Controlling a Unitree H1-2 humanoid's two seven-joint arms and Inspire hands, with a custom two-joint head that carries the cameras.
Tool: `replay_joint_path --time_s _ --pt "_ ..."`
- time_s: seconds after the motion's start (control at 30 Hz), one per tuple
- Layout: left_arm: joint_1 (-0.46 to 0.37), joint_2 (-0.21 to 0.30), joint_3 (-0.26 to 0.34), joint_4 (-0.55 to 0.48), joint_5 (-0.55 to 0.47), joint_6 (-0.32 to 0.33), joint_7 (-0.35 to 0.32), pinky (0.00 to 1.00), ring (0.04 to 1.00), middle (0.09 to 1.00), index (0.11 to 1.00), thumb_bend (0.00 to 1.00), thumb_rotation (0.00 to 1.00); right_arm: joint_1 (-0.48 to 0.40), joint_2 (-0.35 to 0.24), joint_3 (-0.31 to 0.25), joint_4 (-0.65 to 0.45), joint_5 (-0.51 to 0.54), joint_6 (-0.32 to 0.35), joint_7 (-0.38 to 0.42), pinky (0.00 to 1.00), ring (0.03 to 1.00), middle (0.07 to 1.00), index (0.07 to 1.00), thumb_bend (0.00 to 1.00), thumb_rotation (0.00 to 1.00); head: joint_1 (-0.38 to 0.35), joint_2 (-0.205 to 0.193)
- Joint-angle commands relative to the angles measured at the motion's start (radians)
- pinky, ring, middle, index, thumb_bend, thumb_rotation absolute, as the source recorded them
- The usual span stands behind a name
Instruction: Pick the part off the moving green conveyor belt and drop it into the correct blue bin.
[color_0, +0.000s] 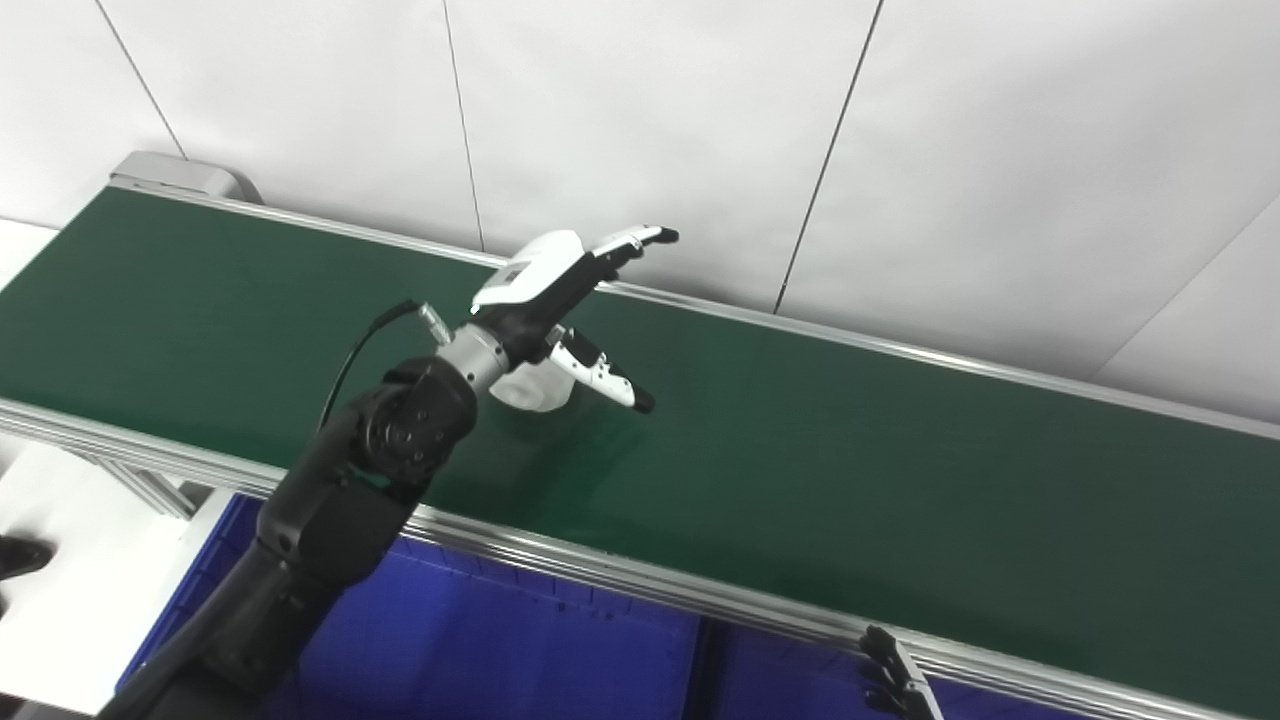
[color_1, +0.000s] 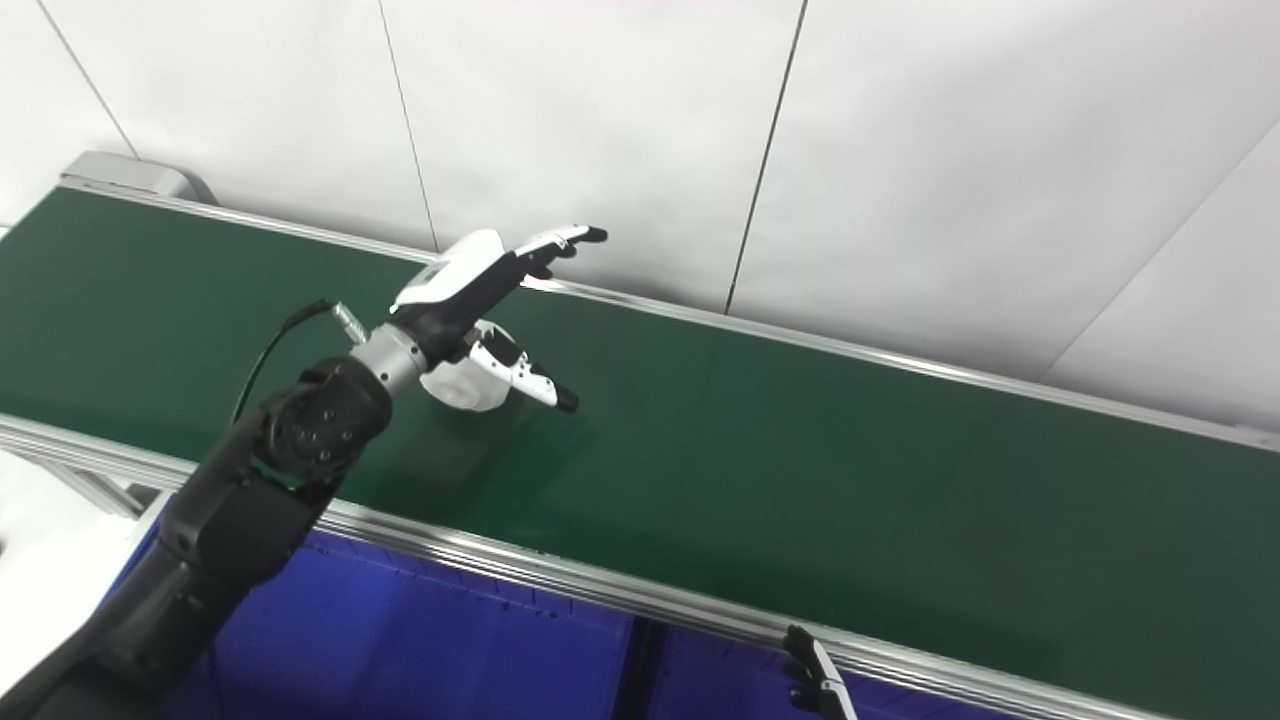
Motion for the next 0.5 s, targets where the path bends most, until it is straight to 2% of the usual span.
replay_joint_path --time_s 0.0,0.1,0.23,0.37,0.47 --pt "-0.049 0.026 -0.008 -0.001 0.032 0.018 -0.009 0.83 0.913 0.97 0.928 0.94 0.14 0.002 -0.004 -0.001 -0.03 0.005 -0.048 -0.007 0.73 0.812 0.864 0.897 0.82 0.36 0.0 0.0" --pt "-0.066 0.044 -0.03 0.034 0.073 0.009 -0.006 0.91 0.938 0.965 0.912 0.98 0.13 -0.001 -0.01 0.008 -0.029 0.016 -0.048 -0.016 0.73 0.809 0.861 0.894 0.82 0.34 0.017 -0.009" --pt "-0.081 0.066 -0.06 0.063 0.117 0.034 -0.033 0.98 0.982 0.981 0.926 0.99 0.13 -0.012 -0.02 0.028 -0.015 0.006 -0.049 -0.052 0.72 0.804 0.857 0.892 0.82 0.34 0.019 -0.018" --pt "-0.086 0.082 -0.086 0.058 0.151 0.097 -0.1 1.0 1.0 1.0 0.941 1.0 0.09 -0.026 -0.038 0.065 -0.002 0.013 -0.049 -0.103 0.7 0.79 0.844 0.88 0.82 0.32 0.021 -0.028" --pt "-0.078 0.091 -0.098 0.061 0.149 0.107 -0.131 1.0 1.0 1.0 0.926 1.0 0.07 -0.037 -0.052 0.092 0.008 0.013 -0.049 -0.142 0.7 0.784 0.838 0.876 0.82 0.32 0.026 -0.04"
